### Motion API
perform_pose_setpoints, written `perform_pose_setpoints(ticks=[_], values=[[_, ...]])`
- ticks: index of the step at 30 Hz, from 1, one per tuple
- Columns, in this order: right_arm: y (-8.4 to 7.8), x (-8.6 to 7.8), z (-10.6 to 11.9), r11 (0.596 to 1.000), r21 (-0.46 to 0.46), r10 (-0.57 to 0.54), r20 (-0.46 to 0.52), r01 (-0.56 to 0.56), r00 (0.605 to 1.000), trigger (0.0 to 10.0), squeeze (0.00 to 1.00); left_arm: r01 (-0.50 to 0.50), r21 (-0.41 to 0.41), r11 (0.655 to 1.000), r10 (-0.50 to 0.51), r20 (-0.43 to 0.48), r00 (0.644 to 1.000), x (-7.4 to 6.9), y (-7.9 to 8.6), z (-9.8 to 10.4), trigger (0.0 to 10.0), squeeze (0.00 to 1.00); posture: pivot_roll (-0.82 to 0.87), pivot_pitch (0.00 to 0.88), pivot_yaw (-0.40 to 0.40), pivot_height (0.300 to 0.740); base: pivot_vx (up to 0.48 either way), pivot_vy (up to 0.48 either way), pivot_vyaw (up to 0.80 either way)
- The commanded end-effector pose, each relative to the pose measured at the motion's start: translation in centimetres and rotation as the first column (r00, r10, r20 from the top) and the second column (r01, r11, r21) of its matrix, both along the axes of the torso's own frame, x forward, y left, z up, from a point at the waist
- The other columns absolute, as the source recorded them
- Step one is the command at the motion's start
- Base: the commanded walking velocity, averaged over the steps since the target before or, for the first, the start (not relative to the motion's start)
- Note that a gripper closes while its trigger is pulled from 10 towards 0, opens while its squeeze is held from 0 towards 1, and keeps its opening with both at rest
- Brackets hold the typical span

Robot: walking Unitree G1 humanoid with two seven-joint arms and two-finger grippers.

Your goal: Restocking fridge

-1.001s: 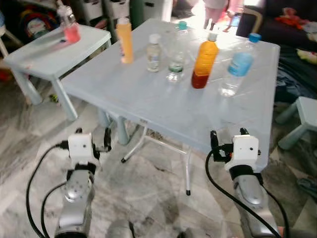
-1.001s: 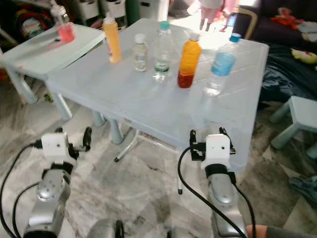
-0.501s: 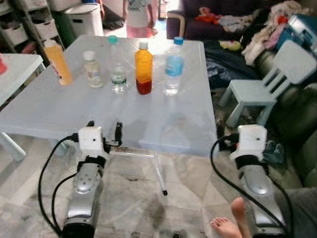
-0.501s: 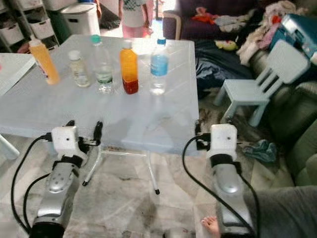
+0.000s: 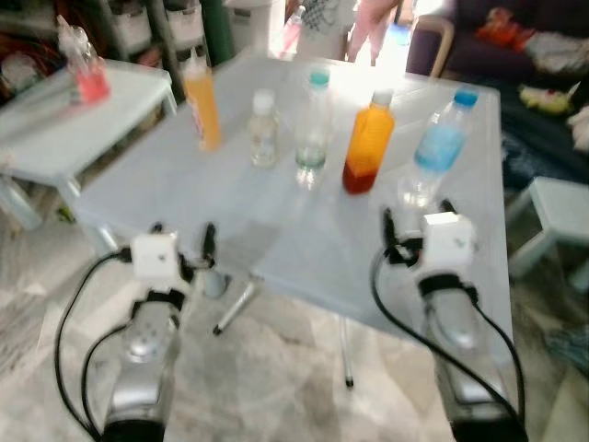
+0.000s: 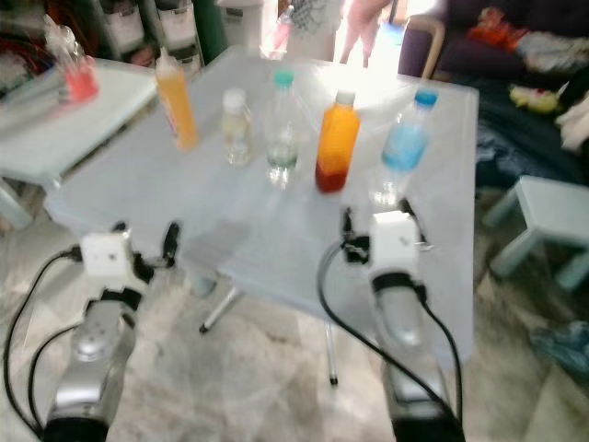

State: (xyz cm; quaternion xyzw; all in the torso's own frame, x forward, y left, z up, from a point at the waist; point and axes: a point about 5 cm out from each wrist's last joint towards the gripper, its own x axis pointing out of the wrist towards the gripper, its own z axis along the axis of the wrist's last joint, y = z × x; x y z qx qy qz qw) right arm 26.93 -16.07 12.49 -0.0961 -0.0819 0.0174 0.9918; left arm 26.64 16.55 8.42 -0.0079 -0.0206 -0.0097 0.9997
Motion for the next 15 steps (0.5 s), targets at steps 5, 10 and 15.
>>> perform_pose_setpoints(ticks=[5, 10, 15], values=[[-1.25, 0.32, 0.13, 0.999, -0.011, -0.05, 0.007, 0.05, 0.999, 10.0, 0.0, 0.089, -0.014, 0.996, -0.088, 0.026, 0.996, 0.45, -1.71, 0.72, 10.0, 0.0, -0.01, 0.002, 0.043, 0.74, 0.198, 0.175, 0.0], [-1.04, 0.1, -0.11, 0.999, -0.012, -0.045, 0.003, 0.045, 0.999, 10.0, 0.0, 0.096, -0.02, 0.995, -0.096, 0.022, 0.995, 0.36, -1.83, 0.64, 10.0, 0.0, -0.01, 0.004, 0.043, 0.74, 0.0, 0.0, 0.0], [-0.92, 0.05, -0.37, 0.999, -0.01, -0.041, -0.007, 0.041, 0.999, 10.0, 0.0, 0.113, -0.023, 0.993, -0.113, 0.018, 0.993, 0.19, -2.38, 0.52, 10.0, 0.0, -0.01, 0.005, 0.043, 0.74, 0.0, 0.0, 0.0]])
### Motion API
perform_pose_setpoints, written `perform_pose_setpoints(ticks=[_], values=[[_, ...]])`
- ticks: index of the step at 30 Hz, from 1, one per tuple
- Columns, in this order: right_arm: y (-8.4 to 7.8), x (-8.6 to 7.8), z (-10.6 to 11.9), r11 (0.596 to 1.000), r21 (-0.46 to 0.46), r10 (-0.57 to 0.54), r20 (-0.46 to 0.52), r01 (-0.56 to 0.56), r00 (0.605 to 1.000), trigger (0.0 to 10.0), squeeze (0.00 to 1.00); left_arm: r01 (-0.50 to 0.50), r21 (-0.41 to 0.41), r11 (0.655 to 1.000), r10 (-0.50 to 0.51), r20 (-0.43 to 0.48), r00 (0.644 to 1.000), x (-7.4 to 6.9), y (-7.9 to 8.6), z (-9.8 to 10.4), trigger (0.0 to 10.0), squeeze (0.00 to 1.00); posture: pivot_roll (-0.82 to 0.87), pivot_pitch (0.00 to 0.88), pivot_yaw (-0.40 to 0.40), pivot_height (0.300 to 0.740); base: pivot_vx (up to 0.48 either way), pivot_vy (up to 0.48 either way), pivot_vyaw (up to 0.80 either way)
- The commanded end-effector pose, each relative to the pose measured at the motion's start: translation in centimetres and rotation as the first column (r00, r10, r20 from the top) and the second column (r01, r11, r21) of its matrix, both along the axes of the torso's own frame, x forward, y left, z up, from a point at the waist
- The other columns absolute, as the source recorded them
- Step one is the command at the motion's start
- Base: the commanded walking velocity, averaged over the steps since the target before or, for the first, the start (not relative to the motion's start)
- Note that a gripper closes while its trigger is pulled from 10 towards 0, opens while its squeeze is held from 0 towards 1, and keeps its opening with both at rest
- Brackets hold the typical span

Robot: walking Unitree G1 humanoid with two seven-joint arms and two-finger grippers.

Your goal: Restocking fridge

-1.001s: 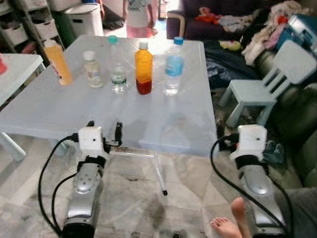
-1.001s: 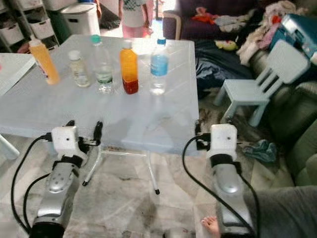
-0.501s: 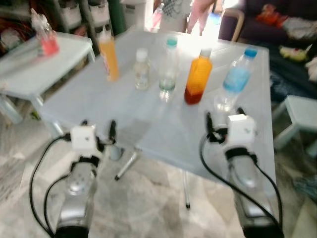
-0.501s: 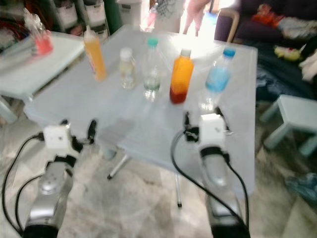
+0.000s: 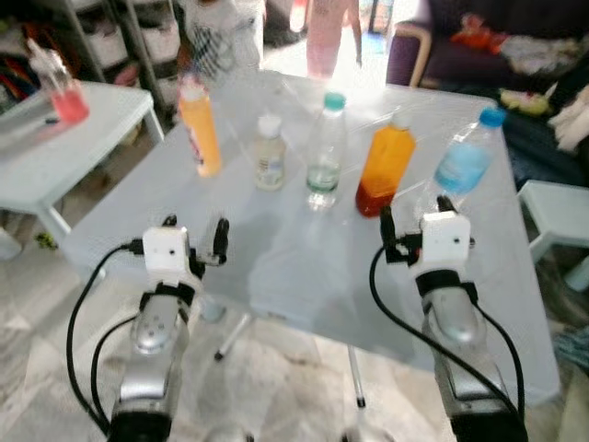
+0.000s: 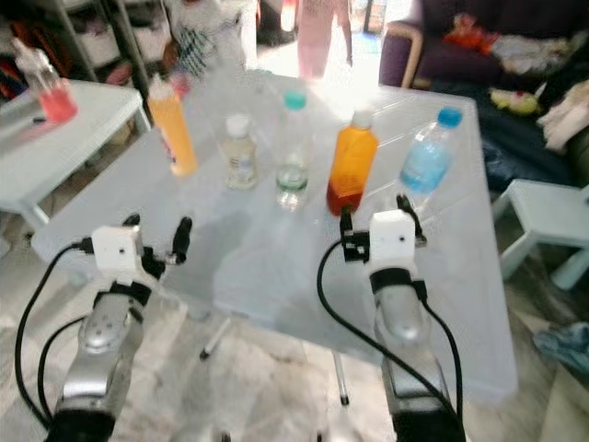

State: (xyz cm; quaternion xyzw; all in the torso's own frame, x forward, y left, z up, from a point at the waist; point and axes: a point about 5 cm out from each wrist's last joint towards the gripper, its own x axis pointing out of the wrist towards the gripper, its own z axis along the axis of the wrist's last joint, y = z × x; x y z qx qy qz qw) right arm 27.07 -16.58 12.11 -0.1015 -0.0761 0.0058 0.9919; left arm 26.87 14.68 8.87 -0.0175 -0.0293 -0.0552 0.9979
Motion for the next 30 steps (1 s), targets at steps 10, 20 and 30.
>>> perform_pose_setpoints(ticks=[10, 20, 30], values=[[-0.4, 1.2, 1.0, 1.0, -0.014, -0.017, 0.042, 0.018, 0.999, 10.0, 0.0, 0.029, -0.002, 1.0, -0.029, -0.004, 1.0, 0.2, -0.5, 0.1, 10.0, 0.0, -0.01, 0.01, 0.055, 0.74, 0.0, 0.0, -0.78], [-0.5, 2.1, 2.5, 1.0, -0.03, -0.002, 0.103, 0.005, 0.995, 10.0, 0.0, 0.029, 0.002, 1.0, -0.029, -0.003, 1.0, 0.2, -0.3, 0.2, 10.0, 0.0, -0.01, 0.015, 0.058, 0.74, 0.0, 0.0, -0.06], [-0.7, 3.2, 6.1, 0.999, -0.042, -0.02, 0.231, 0.03, 0.973, 10.0, 0.0, 0.036, 0.005, 0.999, -0.036, -0.013, 0.999, 0.0, -0.4, 0.0, 10.0, 0.0, -0.02, 0.022, 0.059, 0.74, 0.0, 0.0, 0.0]])
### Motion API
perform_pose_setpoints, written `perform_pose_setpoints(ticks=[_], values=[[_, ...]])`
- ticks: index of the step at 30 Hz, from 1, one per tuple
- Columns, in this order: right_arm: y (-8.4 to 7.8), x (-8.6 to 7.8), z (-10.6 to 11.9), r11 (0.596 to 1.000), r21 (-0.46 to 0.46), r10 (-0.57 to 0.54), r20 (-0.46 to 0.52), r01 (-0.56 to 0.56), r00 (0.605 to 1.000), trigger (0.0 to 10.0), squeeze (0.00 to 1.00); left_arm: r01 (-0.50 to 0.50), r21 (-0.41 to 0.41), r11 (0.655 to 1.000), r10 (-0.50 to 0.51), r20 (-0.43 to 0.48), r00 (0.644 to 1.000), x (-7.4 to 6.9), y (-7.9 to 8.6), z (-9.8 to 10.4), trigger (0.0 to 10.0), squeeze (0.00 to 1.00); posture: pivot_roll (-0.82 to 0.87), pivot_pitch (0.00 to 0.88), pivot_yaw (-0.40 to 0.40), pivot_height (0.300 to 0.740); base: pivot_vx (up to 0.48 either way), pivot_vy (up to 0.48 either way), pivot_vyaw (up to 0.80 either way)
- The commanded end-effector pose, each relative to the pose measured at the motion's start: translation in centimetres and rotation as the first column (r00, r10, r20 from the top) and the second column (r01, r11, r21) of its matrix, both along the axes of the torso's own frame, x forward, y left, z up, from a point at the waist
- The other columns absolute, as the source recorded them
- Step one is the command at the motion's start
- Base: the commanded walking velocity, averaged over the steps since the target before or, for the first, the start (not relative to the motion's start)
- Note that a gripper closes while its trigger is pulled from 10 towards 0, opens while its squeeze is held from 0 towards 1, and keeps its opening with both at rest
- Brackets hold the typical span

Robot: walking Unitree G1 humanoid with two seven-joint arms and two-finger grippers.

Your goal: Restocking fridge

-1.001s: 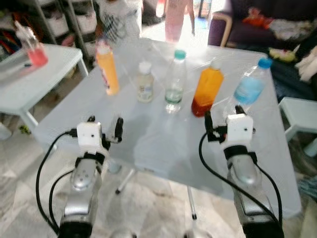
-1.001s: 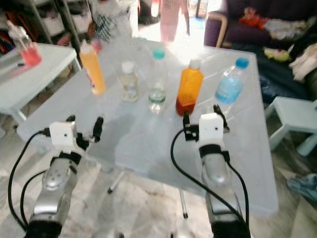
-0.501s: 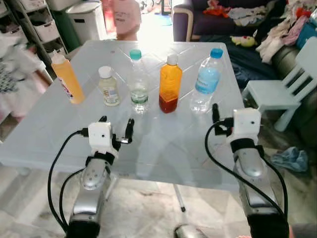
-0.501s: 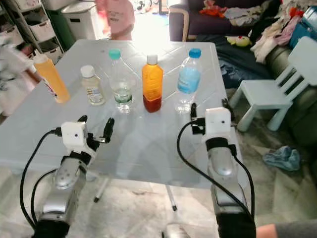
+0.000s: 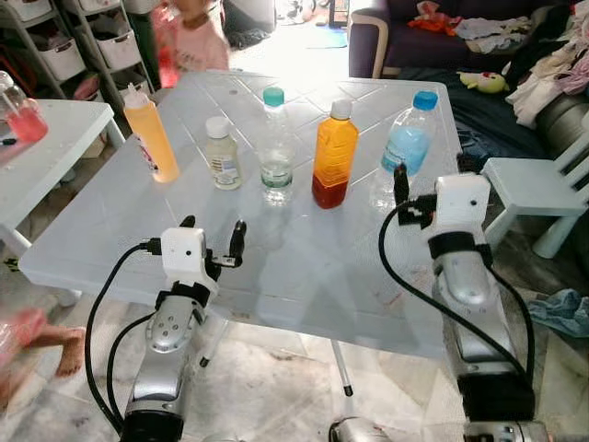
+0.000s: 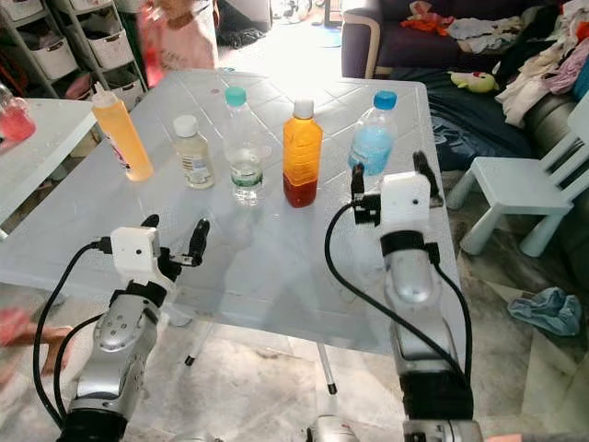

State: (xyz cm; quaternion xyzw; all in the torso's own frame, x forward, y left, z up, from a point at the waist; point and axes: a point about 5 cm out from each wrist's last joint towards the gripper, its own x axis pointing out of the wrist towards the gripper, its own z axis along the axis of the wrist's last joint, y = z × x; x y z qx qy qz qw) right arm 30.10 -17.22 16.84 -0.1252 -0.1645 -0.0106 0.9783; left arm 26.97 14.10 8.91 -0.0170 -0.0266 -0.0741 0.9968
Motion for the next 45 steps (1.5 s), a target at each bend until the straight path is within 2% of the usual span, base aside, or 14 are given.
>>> perform_pose_setpoints(ticks=[1, 8, 16, 23, 29, 36, 37, 38, 39, 40, 42, 43, 45], values=[[-0.1, 0.2, 1.7, 1.0, -0.003, -0.002, 0.06, 0.002, 0.998, 10.0, 0.0, -0.002, 0.003, 1.0, 0.002, -0.008, 1.0, -0.1, 0.1, -0.1, 10.0, 0.0, -0.02, 0.023, 0.059, 0.74, 0.0, 0.0, 0.0], [-0.8, 1.1, 3.1, 0.999, -0.019, -0.029, 0.103, 0.031, 0.994, 10.0, 0.0, 0.003, 0.0, 1.0, -0.003, -0.011, 1.0, 0.0, -0.1, -0.1, 10.0, 0.0, -0.02, 0.025, 0.058, 0.74, 0.0, 0.0, 0.0], [-1.9, 2.6, 4.2, 0.998, -0.022, -0.052, 0.099, 0.055, 0.994, 10.0, 0.0, -0.001, 0.01, 1.0, 0.001, -0.017, 1.0, -0.2, 0.1, -0.3, 10.0, 0.0, -0.01, 0.029, 0.058, 0.74, 0.0, 0.0, 0.0], [-2.2, 4.5, 5.2, 1.0, 0.008, -0.03, 0.075, 0.029, 0.997, 10.0, 0.0, -0.011, 0.011, 1.0, 0.011, -0.024, 1.0, -0.2, 0.5, -0.3, 10.0, 0.0, 0.01, 0.038, 0.063, 0.74, 0.0, 0.0, 0.0], [-2.2, 5.3, 5.7, 0.999, 0.023, -0.033, 0.069, 0.031, 0.997, 10.0, 0.0, -0.01, 0.024, 1.0, 0.011, -0.025, 1.0, -0.3, 0.7, -0.2, 10.0, 0.0, 0.02, 0.041, 0.068, 0.74, 0.0, 0.0, 0.0], [-2.5, 6.5, 5.8, 0.995, 0.087, -0.046, 0.007, 0.045, 0.999, 10.0, 0.0, -0.012, 0.039, 0.999, 0.014, -0.035, 0.999, -0.3, 0.8, -0.3, 10.0, 0.0, 0.03, 0.045, 0.071, 0.74, 0.0, 0.0, 0.0], [-2.5, 6.7, 5.9, 0.997, 0.073, -0.038, 0.009, 0.037, 0.999, 8.9, 0.0, -0.014, 0.044, 0.999, 0.016, -0.038, 0.999, -0.2, 0.8, -0.3, 10.0, 0.0, 0.03, 0.045, 0.071, 0.74, 0.0, 0.0, 0.0], [-2.5, 6.7, 5.9, 0.997, 0.073, -0.038, 0.009, 0.037, 0.999, 8.9, 0.0, -0.014, 0.044, 0.999, 0.016, -0.038, 0.999, -0.2, 0.8, -0.3, 10.0, 0.0, 0.03, 0.045, 0.071, 0.74, 0.0, 0.0, 0.0], [-2.6, 6.8, 6.0, 0.998, 0.055, -0.026, 0.008, 0.026, 1.0, 7.3, 0.0, -0.018, 0.048, 0.999, 0.021, -0.042, 0.999, -0.2, 0.8, -0.4, 10.0, 0.0, 0.03, 0.044, 0.07, 0.74, 0.0, 0.0, 0.0], [-2.6, 7.0, 6.1, 0.999, 0.038, -0.015, 0.001, 0.015, 1.0, 2.3, 0.0, -0.023, 0.05, 0.999, 0.025, -0.045, 0.999, -0.1, 0.9, -0.4, 10.0, 0.0, 0.02, 0.043, 0.07, 0.74, 0.0, 0.0, 0.0], [-2.6, 7.2, 6.2, 1.0, 0.029, -0.009, -0.005, 0.009, 1.0, 2.3, 0.0, -0.026, 0.05, 0.998, 0.029, -0.046, 0.999, 0.0, 0.9, -0.4, 10.0, 0.0, 0.02, 0.043, 0.07, 0.74, 0.0, 0.0, 0.0], [-2.7, 7.4, 6.4, 0.999, 0.038, 0.0, -0.017, 0.001, 1.0, 1.1, 0.0, -0.028, 0.05, 0.998, 0.031, -0.047, 0.998, 0.1, 1.0, -0.4, 10.0, 0.0, 0.02, 0.043, 0.07, 0.74, 0.0, 0.0, 0.0], [-2.6, 7.6, 6.5, 0.999, 0.043, 0.01, -0.024, -0.009, 1.0, 1.1, 0.0, -0.029, 0.051, 0.998, 0.032, -0.047, 0.998, 0.1, 1.0, -0.3, 10.0, 0.0, 0.02, 0.043, 0.07, 0.74, 0.0, 0.0, 0.0]])
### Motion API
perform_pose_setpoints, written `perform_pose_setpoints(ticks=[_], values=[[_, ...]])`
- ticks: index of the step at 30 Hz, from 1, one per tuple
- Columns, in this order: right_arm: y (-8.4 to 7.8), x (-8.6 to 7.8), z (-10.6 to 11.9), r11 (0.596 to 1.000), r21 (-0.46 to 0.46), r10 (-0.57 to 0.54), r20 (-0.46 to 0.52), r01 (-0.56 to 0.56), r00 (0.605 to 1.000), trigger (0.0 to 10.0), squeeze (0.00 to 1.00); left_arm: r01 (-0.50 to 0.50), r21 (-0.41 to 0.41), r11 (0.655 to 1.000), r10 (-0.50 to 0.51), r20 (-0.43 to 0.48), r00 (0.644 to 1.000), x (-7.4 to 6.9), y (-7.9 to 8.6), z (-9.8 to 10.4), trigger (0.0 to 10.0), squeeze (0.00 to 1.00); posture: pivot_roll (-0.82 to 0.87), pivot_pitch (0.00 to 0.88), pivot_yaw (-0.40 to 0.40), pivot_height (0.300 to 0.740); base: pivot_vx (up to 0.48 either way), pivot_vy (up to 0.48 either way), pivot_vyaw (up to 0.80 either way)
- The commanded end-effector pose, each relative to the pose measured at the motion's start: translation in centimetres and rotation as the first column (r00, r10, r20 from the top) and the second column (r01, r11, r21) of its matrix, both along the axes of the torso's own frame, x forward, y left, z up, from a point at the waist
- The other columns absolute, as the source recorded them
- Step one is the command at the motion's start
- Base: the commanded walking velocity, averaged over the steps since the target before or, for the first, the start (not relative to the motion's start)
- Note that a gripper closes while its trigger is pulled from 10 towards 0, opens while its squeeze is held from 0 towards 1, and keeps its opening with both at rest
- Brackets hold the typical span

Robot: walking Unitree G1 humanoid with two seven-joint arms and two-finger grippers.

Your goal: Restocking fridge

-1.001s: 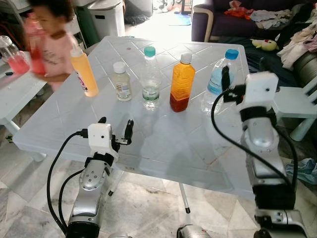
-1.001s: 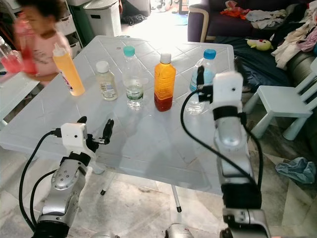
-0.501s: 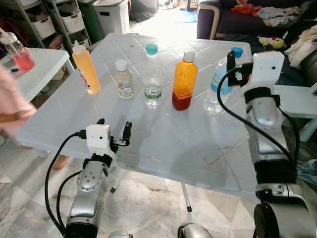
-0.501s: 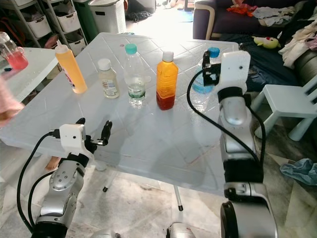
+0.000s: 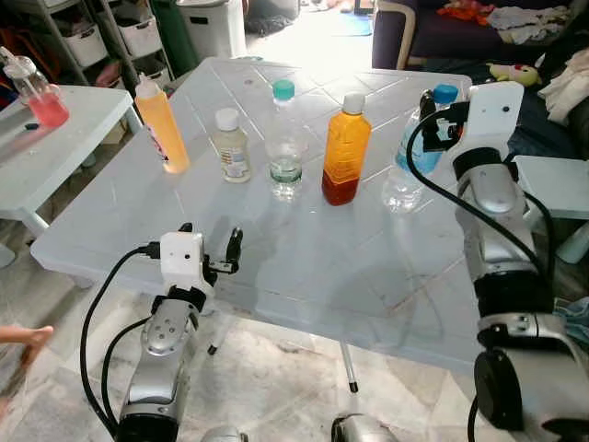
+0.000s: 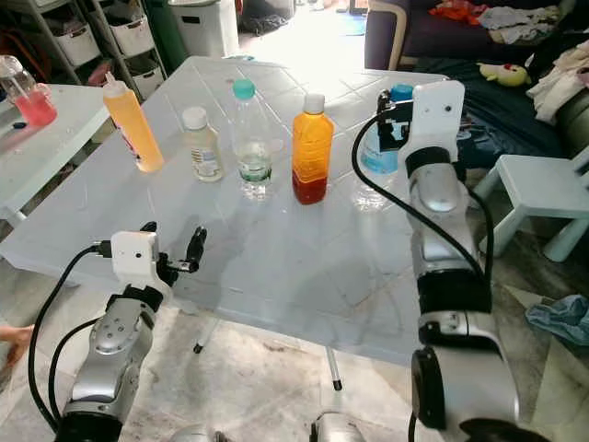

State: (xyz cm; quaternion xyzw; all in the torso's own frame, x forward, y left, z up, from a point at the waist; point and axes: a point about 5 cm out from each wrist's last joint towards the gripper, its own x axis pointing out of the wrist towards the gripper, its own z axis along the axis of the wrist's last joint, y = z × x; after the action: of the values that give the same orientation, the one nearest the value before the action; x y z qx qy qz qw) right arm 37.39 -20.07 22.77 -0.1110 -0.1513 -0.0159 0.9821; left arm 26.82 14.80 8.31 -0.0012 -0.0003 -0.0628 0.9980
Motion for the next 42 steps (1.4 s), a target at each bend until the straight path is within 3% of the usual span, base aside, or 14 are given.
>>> perform_pose_setpoints(ticks=[1, 11, 19, 20, 21, 31, 37, 42], values=[[0.4, 0.6, 1.1, 0.999, 0.022, 0.038, 0.002, -0.038, 0.999, 1.4, 0.0, -0.009, 0.017, 1.0, 0.009, 0.002, 1.0, 0.3, 0.3, 0.3, 10.0, 0.0, 0.02, 0.043, 0.07, 0.74, 0.0, 0.0, 0.0], [1.5, 1.1, 1.2, 0.993, 0.058, 0.104, -0.055, -0.101, 0.993, 0.0, 0.0, -0.014, 0.026, 1.0, 0.014, -0.014, 1.0, 0.3, 0.3, 0.1, 10.0, 0.0, 0.03, 0.043, 0.065, 0.74, 0.0, 0.0, 0.0], [1.8, 1.1, 0.8, 0.992, 0.081, 0.109, -0.091, -0.102, 0.99, 0.0, 0.0, -0.013, 0.031, 0.999, 0.013, -0.022, 1.0, 0.3, 0.2, 0.0, 10.0, 0.0, 0.03, 0.043, 0.066, 0.74, 0.0, 0.0, 0.0], [1.9, 1.1, 0.8, 0.993, 0.056, 0.107, -0.095, -0.102, 0.99, 0.4, 0.0, -0.013, 0.034, 0.999, 0.014, -0.024, 1.0, 0.3, 0.2, 0.0, 10.0, 0.0, 0.02, 0.042, 0.066, 0.74, 0.0, 0.0, 0.0], [1.9, 1.0, 0.7, 0.994, 0.053, 0.103, -0.104, -0.098, 0.989, 0.0, 0.0, -0.013, 0.036, 0.999, 0.014, -0.028, 1.0, 0.3, 0.2, -0.1, 10.0, 0.0, 0.02, 0.043, 0.065, 0.74, 0.0, 0.0, 0.0], [2.0, 0.4, 0.3, 0.996, 0.044, 0.083, -0.156, -0.077, 0.984, 0.0, 0.0, -0.014, 0.048, 0.999, 0.016, -0.046, 0.999, 0.4, 0.2, -0.3, 10.0, 0.0, 0.02, 0.043, 0.063, 0.74, 0.0, 0.0, 0.0], [1.7, -1.1, -0.9, 0.998, 0.044, 0.058, -0.242, -0.048, 0.969, 0.0, 0.0, -0.017, 0.057, 0.998, 0.02, -0.062, 0.998, 0.4, 0.4, -0.5, 10.0, 0.0, 0.02, 0.045, 0.061, 0.74, 0.0, 0.0, 0.0], [1.9, -2.1, -1.5, 0.998, 0.045, 0.055, -0.25, -0.046, 0.967, 0.0, 0.0, -0.022, 0.05, 0.998, 0.026, -0.075, 0.997, 0.6, 0.0, -0.5, 10.0, 0.0, 0.02, 0.044, 0.067, 0.74, 0.0, 0.0, 0.0]])
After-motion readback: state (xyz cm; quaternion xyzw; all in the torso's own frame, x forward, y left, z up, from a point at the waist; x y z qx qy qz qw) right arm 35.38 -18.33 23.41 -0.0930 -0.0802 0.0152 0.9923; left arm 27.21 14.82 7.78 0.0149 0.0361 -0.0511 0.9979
